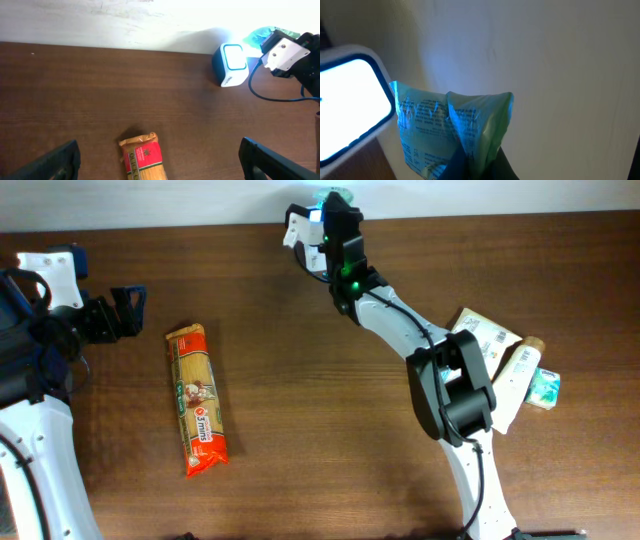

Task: Scan the item barcode
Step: 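Hold the light-blue packet in front of the scanner window, then move the packet right and drop it on the item pile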

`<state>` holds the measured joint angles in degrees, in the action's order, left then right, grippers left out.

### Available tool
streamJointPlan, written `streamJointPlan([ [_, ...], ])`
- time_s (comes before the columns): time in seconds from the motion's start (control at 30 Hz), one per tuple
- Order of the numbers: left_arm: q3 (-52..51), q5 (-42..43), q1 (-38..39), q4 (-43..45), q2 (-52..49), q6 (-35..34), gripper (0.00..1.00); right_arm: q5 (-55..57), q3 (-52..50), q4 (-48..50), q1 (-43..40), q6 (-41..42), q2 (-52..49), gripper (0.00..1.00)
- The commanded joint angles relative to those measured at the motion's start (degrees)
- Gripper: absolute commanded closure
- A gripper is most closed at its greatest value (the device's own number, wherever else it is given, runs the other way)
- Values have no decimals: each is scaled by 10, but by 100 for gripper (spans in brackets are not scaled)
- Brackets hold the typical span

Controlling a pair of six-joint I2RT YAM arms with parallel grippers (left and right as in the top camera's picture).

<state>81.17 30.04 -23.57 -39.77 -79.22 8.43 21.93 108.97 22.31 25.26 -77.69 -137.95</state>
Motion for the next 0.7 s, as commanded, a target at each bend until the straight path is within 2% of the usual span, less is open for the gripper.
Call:
streamJointPlan([
  [0.0,5,6,2,1,5,-4,1,-3,10,-22,17,105,65,96],
  [0.07,5,6,2,1,5,-4,1,-8,10,-118,17,179,126,96],
  [0.17,5,6,2,1,5,-4,1,-60,10,-325,16,339,228,96],
  [0.2,5,6,2,1,5,-4,1,-103,10,-441,10,472,278,96],
  [0.23,5,6,2,1,5,-4,1,-118,10,-584,-7,682,339,96],
  [0.3,5,6,2,1,5,-4,1,-128,10,-800,-63,816,396,96],
  [0.4,5,6,2,1,5,-4,1,-171,6,-965,-151,880,386,96],
  [0.47,5,6,2,1,5,-4,1,-175,-17,-1028,-210,892,356,96],
  [0.63,5,6,2,1,5,-4,1,-238,-149,-986,-306,891,298,96],
  [0.67,5,6,2,1,5,-4,1,-236,-176,-969,-315,889,289,77],
])
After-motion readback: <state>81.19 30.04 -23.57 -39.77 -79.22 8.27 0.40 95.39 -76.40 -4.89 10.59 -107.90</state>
